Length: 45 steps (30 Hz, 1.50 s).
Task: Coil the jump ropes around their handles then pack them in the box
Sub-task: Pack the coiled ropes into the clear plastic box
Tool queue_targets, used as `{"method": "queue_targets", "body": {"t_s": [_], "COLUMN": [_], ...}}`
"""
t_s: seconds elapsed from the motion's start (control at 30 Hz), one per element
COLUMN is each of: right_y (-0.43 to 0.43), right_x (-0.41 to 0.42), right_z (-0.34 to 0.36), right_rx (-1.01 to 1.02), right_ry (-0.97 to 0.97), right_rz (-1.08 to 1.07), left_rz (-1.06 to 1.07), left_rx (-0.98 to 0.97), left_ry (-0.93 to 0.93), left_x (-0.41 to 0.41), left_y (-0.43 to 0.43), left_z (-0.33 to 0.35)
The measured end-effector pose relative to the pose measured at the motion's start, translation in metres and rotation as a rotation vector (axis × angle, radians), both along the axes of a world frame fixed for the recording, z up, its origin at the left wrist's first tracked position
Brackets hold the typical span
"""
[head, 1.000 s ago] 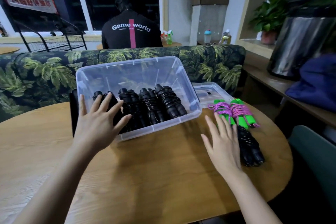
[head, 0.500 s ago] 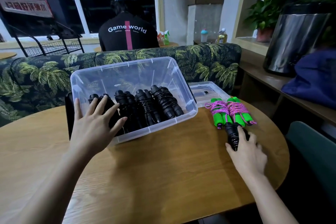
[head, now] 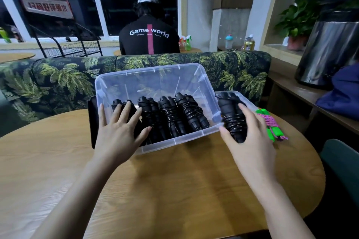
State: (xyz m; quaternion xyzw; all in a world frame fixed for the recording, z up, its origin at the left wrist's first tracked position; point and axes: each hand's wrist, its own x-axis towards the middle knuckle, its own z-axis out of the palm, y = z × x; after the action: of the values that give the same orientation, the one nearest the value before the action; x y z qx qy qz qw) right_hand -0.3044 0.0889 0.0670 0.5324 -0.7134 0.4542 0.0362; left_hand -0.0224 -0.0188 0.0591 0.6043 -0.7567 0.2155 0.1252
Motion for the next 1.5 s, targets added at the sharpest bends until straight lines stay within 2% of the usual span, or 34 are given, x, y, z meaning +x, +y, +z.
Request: {"method": "queue_targets", "body": {"t_s": [0.2,0.4,0.47,0.53,0.6,0.67,0.77,0.93,1.13,1.23,1.37,1.5], "right_y": [-0.046,-0.093,-0.098,-0.097,-0.096,-0.098,-0.1,-0.082,-0.08,-0.084,-0.086,-0.088], "right_x": [0.085,0.139,0.146,0.143,0.135,0.128,0.117,0.085,0.062,0.06,0.055,0.05], "right_z": [0.019,0.011,0.003,-0.005,-0.006,-0.001,0.001,-0.022,-0.051,-0.055,-0.062,-0.058], "right_rx": [0.022,0.138,0.276,0.39,0.407,0.408,0.383,0.257,0.034,-0.05,-0.098,-0.138], "right_ry": [-0.104,-0.037,0.072,0.266,0.376,0.391,0.37,0.5,0.588,0.563,0.528,0.519], "right_rz": [0.403,0.45,0.473,0.428,0.406,0.448,0.516,0.433,0.455,0.483,0.536,0.598], "left_rz": [-0.055,-0.113,-0.113,-0.11,-0.104,-0.097,-0.071,-0.039,-0.059,-0.145,-0.132,-0.128], "left_rx": [-0.011,-0.007,0.003,0.001,-0.011,-0.015,-0.01,-0.032,-0.129,-0.108,0.008,-0.027], "left_ry": [0.1,0.214,0.234,0.236,0.199,0.149,0.12,0.083,0.178,0.156,0.094,0.114], "left_x": [0.001,0.002,0.001,0.002,0.002,0.002,0.002,-0.001,-0.021,-0.046,-0.051,-0.044], "left_y": [0.007,0.01,0.009,0.007,0.006,0.004,0.002,-0.002,-0.015,-0.026,-0.044,-0.048], "left_z": [-0.002,0.001,0.003,0.004,0.003,0.001,-0.002,-0.003,0.008,0.014,0.016,0.011]}}
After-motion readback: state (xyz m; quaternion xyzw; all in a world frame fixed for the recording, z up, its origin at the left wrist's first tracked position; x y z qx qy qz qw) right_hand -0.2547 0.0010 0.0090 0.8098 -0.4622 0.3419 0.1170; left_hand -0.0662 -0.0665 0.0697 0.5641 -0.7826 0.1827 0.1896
